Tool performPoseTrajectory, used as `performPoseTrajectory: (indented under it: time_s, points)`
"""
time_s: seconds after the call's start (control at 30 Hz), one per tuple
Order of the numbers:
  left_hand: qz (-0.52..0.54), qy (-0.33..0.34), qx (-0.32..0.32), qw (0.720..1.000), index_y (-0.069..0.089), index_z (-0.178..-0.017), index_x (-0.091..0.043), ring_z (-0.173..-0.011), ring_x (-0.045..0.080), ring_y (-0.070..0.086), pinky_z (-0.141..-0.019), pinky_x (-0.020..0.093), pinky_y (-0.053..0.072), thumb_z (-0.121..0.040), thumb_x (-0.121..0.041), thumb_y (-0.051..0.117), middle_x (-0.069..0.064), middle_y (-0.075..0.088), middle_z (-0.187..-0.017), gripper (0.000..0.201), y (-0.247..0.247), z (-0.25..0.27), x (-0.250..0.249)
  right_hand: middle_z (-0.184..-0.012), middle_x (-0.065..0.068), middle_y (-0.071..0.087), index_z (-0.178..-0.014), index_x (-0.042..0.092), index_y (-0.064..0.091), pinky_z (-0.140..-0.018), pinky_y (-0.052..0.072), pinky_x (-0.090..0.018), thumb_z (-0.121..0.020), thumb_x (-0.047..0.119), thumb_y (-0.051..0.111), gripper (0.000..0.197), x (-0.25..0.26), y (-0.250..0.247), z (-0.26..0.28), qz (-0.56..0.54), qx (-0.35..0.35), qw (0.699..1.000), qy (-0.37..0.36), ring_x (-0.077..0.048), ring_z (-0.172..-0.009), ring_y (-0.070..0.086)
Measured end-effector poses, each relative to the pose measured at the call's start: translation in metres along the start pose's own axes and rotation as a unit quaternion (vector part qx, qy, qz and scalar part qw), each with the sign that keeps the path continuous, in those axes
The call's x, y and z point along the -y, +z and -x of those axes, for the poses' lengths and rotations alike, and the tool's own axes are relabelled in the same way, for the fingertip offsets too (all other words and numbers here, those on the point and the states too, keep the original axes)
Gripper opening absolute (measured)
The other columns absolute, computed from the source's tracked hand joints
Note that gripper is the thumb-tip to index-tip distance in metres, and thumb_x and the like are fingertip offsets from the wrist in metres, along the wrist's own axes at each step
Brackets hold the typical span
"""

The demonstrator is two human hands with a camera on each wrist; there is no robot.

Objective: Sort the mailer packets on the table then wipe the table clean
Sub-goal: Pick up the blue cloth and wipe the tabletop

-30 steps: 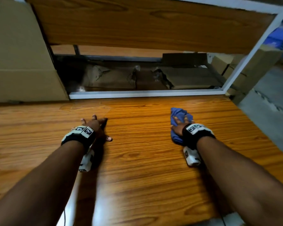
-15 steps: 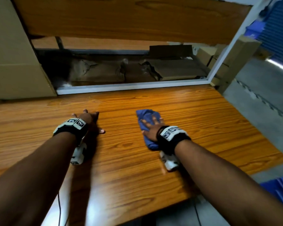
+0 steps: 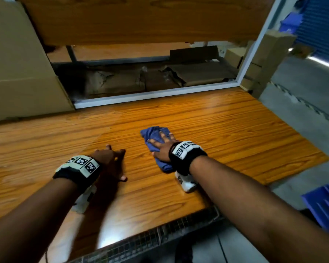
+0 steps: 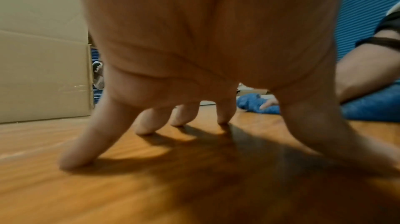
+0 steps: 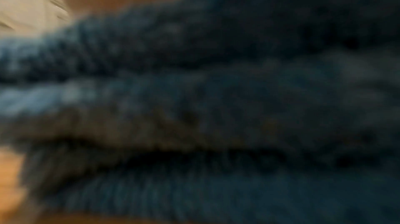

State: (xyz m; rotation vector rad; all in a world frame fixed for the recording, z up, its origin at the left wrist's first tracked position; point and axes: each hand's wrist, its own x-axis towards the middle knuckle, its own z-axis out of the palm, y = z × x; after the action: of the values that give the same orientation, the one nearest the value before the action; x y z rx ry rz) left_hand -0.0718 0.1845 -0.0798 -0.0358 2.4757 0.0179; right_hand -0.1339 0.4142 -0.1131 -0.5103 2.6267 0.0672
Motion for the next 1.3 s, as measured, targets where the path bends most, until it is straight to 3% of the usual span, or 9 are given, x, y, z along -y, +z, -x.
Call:
performPoseTrajectory:
  time_s: [0.13,0.23,0.37,0.47,0.57,0.77,1.03,1.2,1.3]
  points:
    - [0.019,0.010,-0.037,0.999,0.007,-0.151,-0.040,-0.137,0.058,0.001,-0.113,0.060,0.016,-0.068,-0.060,0.075,0.025,-0.012,-0.156,0.110,0.014,0.001,-0.004,-0.157,-0.004,-0.025,-0.146,0.054,-0.001,-0.118,0.000,-0.052,-0.088,0.068,0.031,0.068,-0.099,0.002,0.011,-0.062,-0.003,0.986,0.156,-0.039,-0.145,-0.014]
    - [0.019,0.008,-0.044,0.999,0.007,-0.151,-0.040,-0.138,0.057,0.000,-0.114,0.059,0.016,-0.072,-0.056,0.075,0.021,-0.013,-0.157,0.106,0.014,0.004,-0.007,-0.157,0.000,-0.026,-0.144,0.057,-0.004,-0.116,0.003,-0.052,-0.087,0.070,0.032,0.068,-0.116,0.004,0.020,-0.103,-0.005,0.971,0.218,-0.041,-0.145,-0.010]
    - [0.010,0.008,-0.037,0.999,0.005,-0.152,-0.039,-0.139,0.056,0.005,-0.113,0.060,0.019,-0.072,-0.060,0.073,0.022,-0.012,-0.157,0.106,0.011,0.001,-0.006,-0.160,0.002,-0.019,-0.129,0.073,0.008,-0.115,0.001,-0.055,-0.066,0.076,0.026,0.066,-0.032,0.019,0.004,-0.052,0.000,0.996,0.079,-0.043,-0.144,-0.013]
    - [0.004,0.006,-0.054,0.999,0.007,-0.152,-0.035,-0.139,0.056,0.006,-0.114,0.058,0.019,-0.074,-0.060,0.070,0.019,-0.009,-0.158,0.104,0.015,0.007,-0.006,-0.158,0.001,-0.023,-0.144,0.056,0.001,-0.115,-0.003,-0.057,-0.086,0.064,0.035,0.068,0.044,0.022,0.025,-0.024,0.009,1.000,0.012,-0.042,-0.142,-0.020]
    - [-0.003,0.015,-0.063,0.998,0.009,-0.153,-0.033,-0.139,0.055,0.005,-0.112,0.060,0.021,-0.076,-0.062,0.067,0.016,-0.006,-0.159,0.101,0.021,0.010,-0.004,-0.158,-0.001,-0.022,-0.147,0.050,-0.002,-0.118,-0.005,-0.052,-0.092,0.060,0.034,0.067,0.020,0.021,0.036,-0.009,0.008,1.000,0.012,-0.037,-0.144,-0.018]
    - [0.013,0.026,-0.067,0.997,0.008,-0.153,-0.032,-0.141,0.052,0.002,-0.112,0.060,0.022,-0.080,-0.060,0.063,0.013,-0.007,-0.160,0.096,0.023,0.023,-0.004,-0.157,-0.004,-0.027,-0.145,0.054,-0.008,-0.118,0.004,-0.054,-0.085,0.072,0.030,0.073,-0.087,0.018,0.051,-0.053,0.022,0.978,0.199,-0.043,-0.145,-0.007]
    - [-0.009,0.008,-0.053,0.999,0.005,-0.154,-0.030,-0.142,0.049,0.006,-0.114,0.053,0.021,-0.084,-0.061,0.057,0.014,-0.007,-0.160,0.092,0.022,0.033,-0.007,-0.159,-0.008,-0.020,-0.148,0.050,-0.003,-0.116,-0.005,-0.056,-0.089,0.063,0.035,0.071,0.044,0.037,0.058,0.042,0.032,0.999,-0.009,-0.039,-0.144,-0.019]
    - [0.016,0.016,-0.053,0.998,0.038,-0.145,-0.026,-0.131,0.032,0.044,-0.102,0.036,0.042,-0.075,-0.069,0.062,0.018,0.035,-0.149,0.085,0.031,0.051,0.000,-0.157,-0.008,-0.024,-0.149,0.047,-0.004,-0.118,-0.006,-0.048,-0.092,0.066,0.030,0.069,-0.048,0.035,0.073,-0.001,0.012,0.997,0.078,-0.035,-0.145,-0.018]
    - [-0.004,0.001,-0.032,0.999,0.022,-0.151,-0.028,-0.138,0.040,0.031,-0.108,0.042,0.034,-0.071,-0.071,0.065,0.025,0.017,-0.155,0.101,0.054,0.069,-0.010,-0.156,-0.003,-0.028,-0.146,0.052,-0.008,-0.118,0.000,-0.053,-0.086,0.073,0.025,0.071,-0.109,0.035,0.081,-0.049,0.017,0.982,0.179,-0.037,-0.145,-0.017]
